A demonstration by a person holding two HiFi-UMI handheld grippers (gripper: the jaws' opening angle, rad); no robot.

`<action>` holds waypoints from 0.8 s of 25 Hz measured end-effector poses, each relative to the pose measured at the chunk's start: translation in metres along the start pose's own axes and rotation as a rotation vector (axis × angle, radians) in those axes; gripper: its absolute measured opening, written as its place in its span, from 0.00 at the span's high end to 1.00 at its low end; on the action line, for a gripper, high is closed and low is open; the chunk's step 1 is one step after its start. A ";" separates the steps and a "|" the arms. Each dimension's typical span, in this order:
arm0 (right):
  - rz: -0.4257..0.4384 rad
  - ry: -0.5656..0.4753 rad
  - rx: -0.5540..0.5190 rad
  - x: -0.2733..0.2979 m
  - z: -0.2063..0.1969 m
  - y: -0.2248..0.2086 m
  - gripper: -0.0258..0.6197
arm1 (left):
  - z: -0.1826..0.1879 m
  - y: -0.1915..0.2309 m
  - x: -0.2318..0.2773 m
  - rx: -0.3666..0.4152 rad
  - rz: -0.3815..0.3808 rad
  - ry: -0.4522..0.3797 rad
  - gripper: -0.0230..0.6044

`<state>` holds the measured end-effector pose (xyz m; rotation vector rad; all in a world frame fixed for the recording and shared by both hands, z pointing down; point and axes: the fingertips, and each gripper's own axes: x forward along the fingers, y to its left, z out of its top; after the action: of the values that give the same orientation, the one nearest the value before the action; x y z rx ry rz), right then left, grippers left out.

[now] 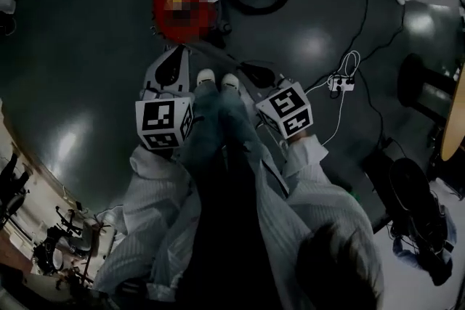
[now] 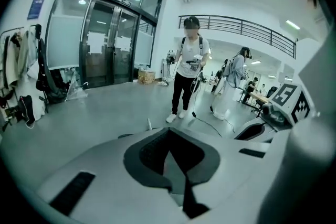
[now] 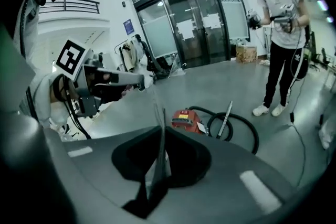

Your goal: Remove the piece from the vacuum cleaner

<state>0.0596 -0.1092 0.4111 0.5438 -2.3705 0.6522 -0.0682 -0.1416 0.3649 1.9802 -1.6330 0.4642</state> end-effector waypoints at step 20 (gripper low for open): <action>-0.045 -0.395 -0.176 -0.127 0.176 0.142 0.92 | 0.127 -0.017 -0.185 0.036 0.111 -0.344 0.96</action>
<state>-0.0006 -0.0692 0.1617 0.6968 -2.7391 0.3320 -0.0993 -0.0679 0.1552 2.0915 -1.9613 0.1999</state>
